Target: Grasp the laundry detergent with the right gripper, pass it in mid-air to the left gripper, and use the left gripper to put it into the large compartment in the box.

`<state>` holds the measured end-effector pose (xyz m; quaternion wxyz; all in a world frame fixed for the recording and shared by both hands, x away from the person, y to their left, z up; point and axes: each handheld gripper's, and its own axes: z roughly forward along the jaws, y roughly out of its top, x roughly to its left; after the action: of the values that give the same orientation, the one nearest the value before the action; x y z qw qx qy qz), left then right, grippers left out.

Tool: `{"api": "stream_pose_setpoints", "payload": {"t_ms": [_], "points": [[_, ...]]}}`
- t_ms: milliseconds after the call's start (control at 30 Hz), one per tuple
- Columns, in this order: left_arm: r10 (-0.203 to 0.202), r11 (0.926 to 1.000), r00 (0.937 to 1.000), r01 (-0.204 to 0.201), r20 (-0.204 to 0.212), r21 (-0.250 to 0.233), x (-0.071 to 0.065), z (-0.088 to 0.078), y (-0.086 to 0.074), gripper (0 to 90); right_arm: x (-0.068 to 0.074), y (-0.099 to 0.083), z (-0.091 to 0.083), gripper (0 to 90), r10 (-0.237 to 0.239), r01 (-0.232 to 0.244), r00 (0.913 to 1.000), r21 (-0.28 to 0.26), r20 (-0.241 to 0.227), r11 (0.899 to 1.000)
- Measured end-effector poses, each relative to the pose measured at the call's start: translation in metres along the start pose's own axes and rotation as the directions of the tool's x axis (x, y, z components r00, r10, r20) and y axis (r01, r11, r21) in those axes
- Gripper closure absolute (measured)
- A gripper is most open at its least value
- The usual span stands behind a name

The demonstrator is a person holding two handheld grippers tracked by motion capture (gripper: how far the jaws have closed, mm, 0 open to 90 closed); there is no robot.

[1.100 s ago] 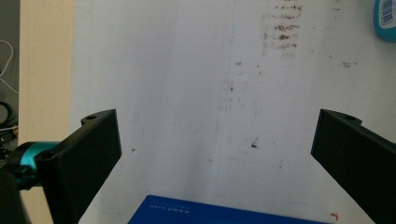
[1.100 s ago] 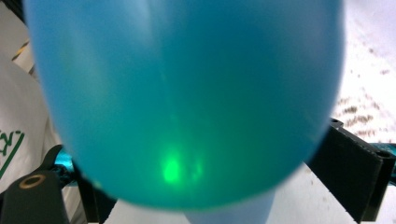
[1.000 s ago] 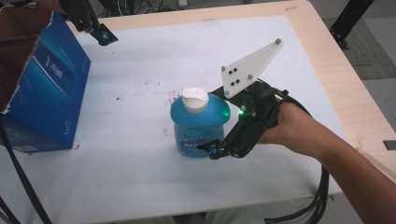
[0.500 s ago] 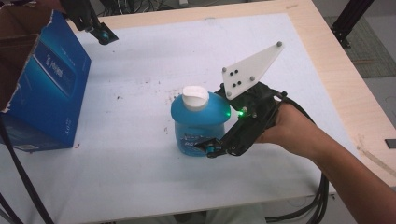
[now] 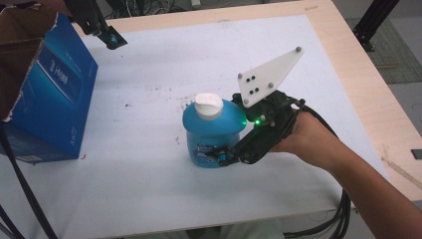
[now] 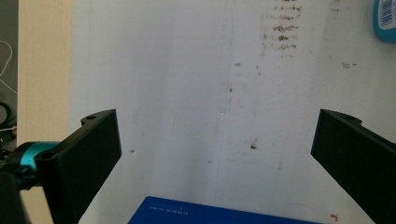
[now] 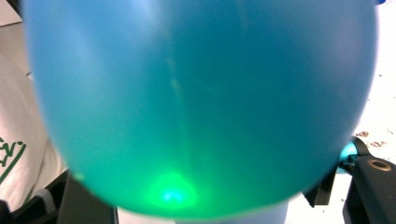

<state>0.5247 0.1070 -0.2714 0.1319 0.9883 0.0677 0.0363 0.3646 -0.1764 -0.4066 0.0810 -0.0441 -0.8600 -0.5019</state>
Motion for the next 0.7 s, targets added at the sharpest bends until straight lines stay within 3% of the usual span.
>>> {"api": "stream_pose_setpoints", "payload": {"t_ms": [367, 700], "points": [[0.004, 1.0000, 1.0000, -0.004, 0.005, 0.007, 0.0005, 0.0017, 0.0007, 1.6, 0.0000, -0.0013, 0.0035, 38.6, -0.019, 0.019, 0.9998, -0.017, -0.004, 1.000], [0.005, 0.9999, 1.0000, -0.006, 0.007, 0.011, -0.0005, 0.0015, 0.0007, 1.7, 0.0039, -0.0009, 0.0017, 43.9, -0.068, 0.069, 0.9971, -0.035, 0.034, 0.997]]}}
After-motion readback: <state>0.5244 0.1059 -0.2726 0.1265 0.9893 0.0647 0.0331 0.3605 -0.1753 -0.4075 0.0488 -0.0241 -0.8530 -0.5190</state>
